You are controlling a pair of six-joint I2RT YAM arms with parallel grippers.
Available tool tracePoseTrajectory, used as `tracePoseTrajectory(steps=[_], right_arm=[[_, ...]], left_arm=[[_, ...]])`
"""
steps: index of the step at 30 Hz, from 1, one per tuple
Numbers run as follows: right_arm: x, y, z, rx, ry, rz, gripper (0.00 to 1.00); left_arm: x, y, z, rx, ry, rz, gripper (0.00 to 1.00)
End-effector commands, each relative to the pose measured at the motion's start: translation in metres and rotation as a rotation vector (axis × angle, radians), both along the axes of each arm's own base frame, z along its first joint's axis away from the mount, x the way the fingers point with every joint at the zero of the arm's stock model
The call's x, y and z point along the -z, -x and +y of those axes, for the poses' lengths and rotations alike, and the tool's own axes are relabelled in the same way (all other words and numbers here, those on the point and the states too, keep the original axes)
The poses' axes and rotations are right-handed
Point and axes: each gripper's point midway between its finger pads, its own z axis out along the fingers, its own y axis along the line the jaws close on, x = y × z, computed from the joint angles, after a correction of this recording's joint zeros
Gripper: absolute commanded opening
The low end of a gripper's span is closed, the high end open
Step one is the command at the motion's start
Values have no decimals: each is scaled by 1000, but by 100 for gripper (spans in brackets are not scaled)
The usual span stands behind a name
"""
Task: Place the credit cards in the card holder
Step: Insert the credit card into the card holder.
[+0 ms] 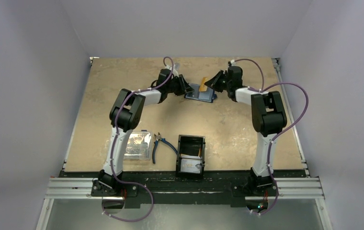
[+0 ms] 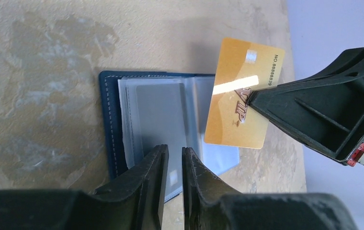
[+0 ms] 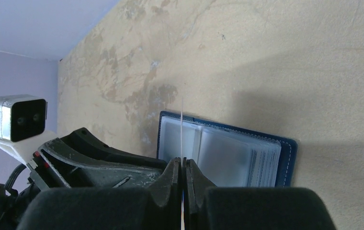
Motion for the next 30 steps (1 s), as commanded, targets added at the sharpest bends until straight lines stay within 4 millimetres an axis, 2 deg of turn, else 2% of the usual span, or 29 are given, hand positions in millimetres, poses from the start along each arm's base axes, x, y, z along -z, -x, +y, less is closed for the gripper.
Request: tracePoseTrajectory(steps=[1, 15, 30], right_arm=[[-3, -6, 2, -26, 2, -10, 0], [17, 1, 6, -48, -23, 59, 0], [28, 15, 16, -55, -132, 132, 0]], left_arm=[[0, -9, 2, -18, -36, -30, 21], [15, -5, 11, -50, -65, 4, 17], [17, -3, 14, -66, -64, 12, 15]])
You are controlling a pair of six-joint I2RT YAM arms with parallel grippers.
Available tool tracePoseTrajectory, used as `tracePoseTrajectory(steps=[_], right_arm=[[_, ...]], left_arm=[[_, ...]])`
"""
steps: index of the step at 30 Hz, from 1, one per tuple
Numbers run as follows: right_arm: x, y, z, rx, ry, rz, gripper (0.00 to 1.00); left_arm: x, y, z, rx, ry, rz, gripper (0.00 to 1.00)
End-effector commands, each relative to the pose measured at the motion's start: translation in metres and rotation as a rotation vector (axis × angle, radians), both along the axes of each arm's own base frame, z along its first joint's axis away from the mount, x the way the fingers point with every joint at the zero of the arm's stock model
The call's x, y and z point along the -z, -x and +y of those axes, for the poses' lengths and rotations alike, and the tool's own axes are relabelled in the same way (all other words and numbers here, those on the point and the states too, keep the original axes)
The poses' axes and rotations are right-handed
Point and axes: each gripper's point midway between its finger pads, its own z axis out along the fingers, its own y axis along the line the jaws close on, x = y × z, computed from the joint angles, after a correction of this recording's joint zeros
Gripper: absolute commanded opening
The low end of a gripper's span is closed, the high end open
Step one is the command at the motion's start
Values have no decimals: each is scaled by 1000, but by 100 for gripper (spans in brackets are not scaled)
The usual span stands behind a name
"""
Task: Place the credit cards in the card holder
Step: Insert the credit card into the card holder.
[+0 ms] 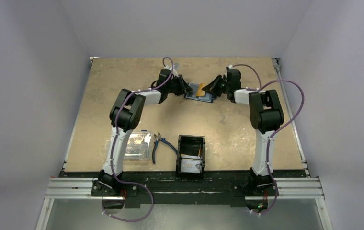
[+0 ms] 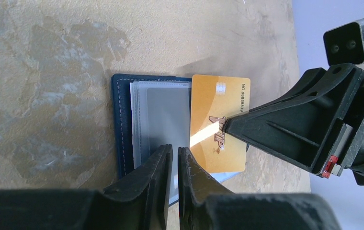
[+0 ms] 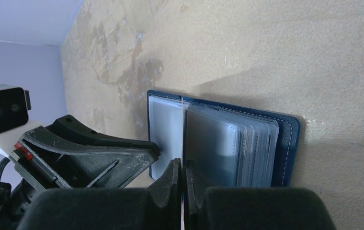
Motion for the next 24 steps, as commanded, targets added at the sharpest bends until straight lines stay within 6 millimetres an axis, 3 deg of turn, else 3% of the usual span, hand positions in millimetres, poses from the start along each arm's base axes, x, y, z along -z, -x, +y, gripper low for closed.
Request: tracePoseTrajectory(steps=[1, 24], right_arm=[[-1, 1, 4, 2, -52, 8, 0], [15, 8, 3, -7, -41, 53, 0]], left_arm=[[10, 1, 8, -27, -35, 8, 15], [6, 0, 7, -25, -24, 0, 14]])
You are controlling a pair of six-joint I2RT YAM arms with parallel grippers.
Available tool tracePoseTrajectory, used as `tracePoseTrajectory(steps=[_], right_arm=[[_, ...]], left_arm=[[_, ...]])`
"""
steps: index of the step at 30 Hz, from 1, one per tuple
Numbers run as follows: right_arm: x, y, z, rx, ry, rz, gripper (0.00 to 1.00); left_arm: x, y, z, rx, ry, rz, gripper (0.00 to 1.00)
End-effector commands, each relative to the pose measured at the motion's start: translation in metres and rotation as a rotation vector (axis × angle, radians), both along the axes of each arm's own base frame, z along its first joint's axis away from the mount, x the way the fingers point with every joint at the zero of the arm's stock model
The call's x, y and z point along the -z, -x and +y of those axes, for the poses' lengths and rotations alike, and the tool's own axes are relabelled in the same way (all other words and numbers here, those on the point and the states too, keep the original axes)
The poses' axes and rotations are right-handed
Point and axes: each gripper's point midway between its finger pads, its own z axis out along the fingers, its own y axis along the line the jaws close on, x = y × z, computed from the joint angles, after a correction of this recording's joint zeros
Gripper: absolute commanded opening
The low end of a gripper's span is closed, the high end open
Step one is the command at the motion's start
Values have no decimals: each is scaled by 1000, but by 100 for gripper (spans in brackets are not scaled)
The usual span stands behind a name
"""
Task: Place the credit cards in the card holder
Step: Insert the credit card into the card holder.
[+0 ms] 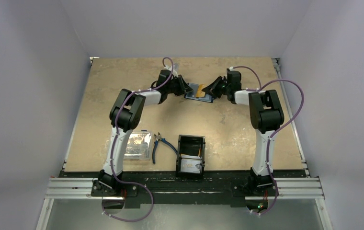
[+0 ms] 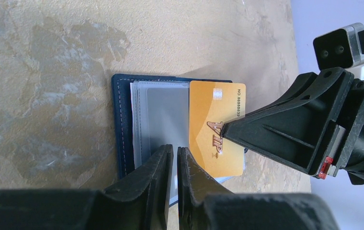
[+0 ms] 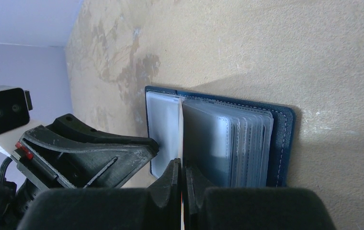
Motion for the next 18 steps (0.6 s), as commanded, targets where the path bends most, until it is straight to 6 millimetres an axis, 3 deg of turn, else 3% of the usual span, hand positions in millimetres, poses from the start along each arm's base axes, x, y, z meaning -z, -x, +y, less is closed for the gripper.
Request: tracePoseTrajectory(steps=[1, 10, 18], right_arm=[[11, 4, 3, -18, -3, 28, 0], [24, 10, 8, -27, -2, 70, 0], [31, -1, 1, -5, 97, 17, 0]], left_arm=[[6, 0, 6, -23, -27, 8, 14], [10, 2, 5, -21, -21, 16, 14], [8, 4, 5, -17, -16, 14, 14]])
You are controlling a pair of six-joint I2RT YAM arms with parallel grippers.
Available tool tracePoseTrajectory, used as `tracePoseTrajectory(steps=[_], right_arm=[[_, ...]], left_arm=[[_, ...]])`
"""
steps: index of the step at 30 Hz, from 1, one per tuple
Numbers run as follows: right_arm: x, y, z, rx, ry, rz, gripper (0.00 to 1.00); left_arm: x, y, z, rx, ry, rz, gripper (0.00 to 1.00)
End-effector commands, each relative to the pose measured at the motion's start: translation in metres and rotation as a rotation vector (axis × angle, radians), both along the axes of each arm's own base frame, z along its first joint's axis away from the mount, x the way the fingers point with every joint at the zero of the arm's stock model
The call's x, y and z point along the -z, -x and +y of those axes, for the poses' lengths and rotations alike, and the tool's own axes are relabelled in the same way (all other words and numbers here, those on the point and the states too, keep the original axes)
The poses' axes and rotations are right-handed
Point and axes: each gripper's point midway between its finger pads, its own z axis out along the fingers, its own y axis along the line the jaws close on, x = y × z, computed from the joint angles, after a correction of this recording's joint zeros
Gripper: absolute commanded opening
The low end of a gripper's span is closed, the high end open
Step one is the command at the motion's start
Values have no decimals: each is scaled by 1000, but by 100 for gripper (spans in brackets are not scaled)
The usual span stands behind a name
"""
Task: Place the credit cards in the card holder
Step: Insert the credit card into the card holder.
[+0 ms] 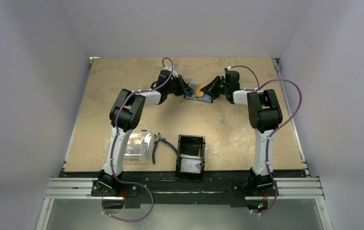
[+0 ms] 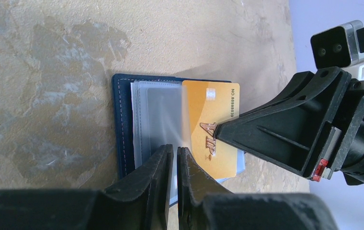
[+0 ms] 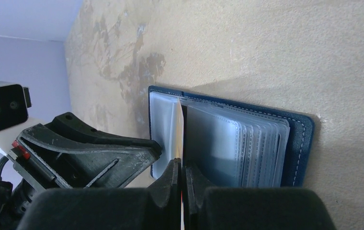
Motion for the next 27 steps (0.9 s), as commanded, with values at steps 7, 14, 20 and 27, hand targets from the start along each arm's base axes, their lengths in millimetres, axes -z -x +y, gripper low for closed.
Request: tracePoseTrajectory(steps=[7, 14, 20, 27], right_arm=[[23, -5, -4, 43, 27, 42, 0], [20, 11, 2, -3, 6, 83, 0], [24, 27, 4, -76, 25, 103, 0], [25, 36, 5, -105, 23, 119, 0]], left_arm=[[8, 4, 5, -13, -20, 13, 14], [9, 4, 4, -11, -12, 18, 14], [9, 4, 4, -12, -10, 17, 13], [8, 3, 4, -11, -11, 15, 14]])
